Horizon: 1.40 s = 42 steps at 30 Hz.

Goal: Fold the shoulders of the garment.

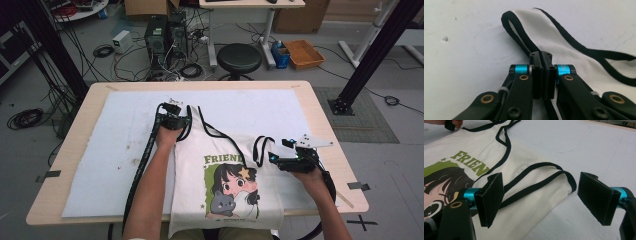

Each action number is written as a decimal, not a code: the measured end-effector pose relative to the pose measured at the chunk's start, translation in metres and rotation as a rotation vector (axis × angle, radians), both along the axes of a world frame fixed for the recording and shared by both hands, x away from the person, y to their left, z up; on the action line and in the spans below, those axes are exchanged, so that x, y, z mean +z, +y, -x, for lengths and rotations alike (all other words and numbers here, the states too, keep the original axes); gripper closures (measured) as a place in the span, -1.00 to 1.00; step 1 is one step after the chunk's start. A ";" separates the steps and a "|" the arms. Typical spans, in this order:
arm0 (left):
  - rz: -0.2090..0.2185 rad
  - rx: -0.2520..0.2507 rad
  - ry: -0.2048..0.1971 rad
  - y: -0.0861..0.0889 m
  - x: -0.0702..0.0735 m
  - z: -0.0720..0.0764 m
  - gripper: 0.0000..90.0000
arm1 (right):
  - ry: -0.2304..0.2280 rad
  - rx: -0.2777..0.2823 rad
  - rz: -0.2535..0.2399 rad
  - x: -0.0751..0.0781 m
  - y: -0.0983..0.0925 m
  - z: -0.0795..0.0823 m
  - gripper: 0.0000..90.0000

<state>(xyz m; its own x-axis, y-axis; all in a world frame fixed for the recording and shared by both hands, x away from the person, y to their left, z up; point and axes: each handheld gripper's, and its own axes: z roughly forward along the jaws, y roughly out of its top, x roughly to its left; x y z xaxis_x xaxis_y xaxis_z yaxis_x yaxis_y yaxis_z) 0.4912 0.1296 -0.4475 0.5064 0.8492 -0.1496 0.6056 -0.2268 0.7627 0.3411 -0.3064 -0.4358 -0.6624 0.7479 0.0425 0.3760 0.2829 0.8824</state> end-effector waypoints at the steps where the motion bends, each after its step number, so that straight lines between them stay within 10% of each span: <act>1: 0.025 -0.002 0.004 0.001 0.001 0.001 0.95 | 0.000 0.000 0.000 0.000 0.000 0.000 -0.53; 4: 0.151 -0.051 -0.052 0.005 0.016 0.010 0.95 | 0.001 -0.007 -0.011 0.000 -0.002 0.001 -0.53; 11: 0.297 -0.206 -0.135 0.003 0.032 0.037 0.95 | -0.008 -0.002 -0.012 0.002 -0.001 0.004 -0.53; 16: 0.308 -0.311 -0.142 0.009 0.022 0.064 0.95 | 0.000 -0.004 -0.015 0.002 0.000 0.006 -0.53; 21: 0.280 -0.438 -0.046 0.016 0.004 0.086 0.91 | 0.001 0.004 -0.007 0.001 0.002 0.006 -0.53; 23: 0.234 -0.347 -0.016 0.013 0.007 0.088 0.09 | 0.006 0.002 -0.006 0.000 0.003 0.006 -0.53; 30: 0.183 0.009 -0.104 0.024 0.027 0.080 -0.15 | 0.008 0.007 0.004 0.000 0.006 0.005 -0.53; 36: 0.139 0.000 0.091 0.010 0.008 0.064 -0.25 | 0.014 0.010 0.005 -0.001 0.005 0.005 -0.53; 40: 0.153 -0.083 0.052 0.006 0.011 0.068 0.76 | 0.017 0.006 0.006 -0.001 0.004 0.006 -0.53; 42: 0.165 -0.144 -0.018 0.004 0.018 0.073 0.86 | 0.014 0.005 0.006 -0.002 0.003 0.005 -0.53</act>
<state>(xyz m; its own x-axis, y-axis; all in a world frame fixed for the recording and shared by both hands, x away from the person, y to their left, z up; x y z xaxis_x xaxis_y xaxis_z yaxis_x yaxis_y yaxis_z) 0.4181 0.1339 -0.4291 0.6244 0.7328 -0.2703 0.5619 -0.1811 0.8071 0.3359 -0.3032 -0.4375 -0.6657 0.7447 0.0473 0.3867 0.2900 0.8754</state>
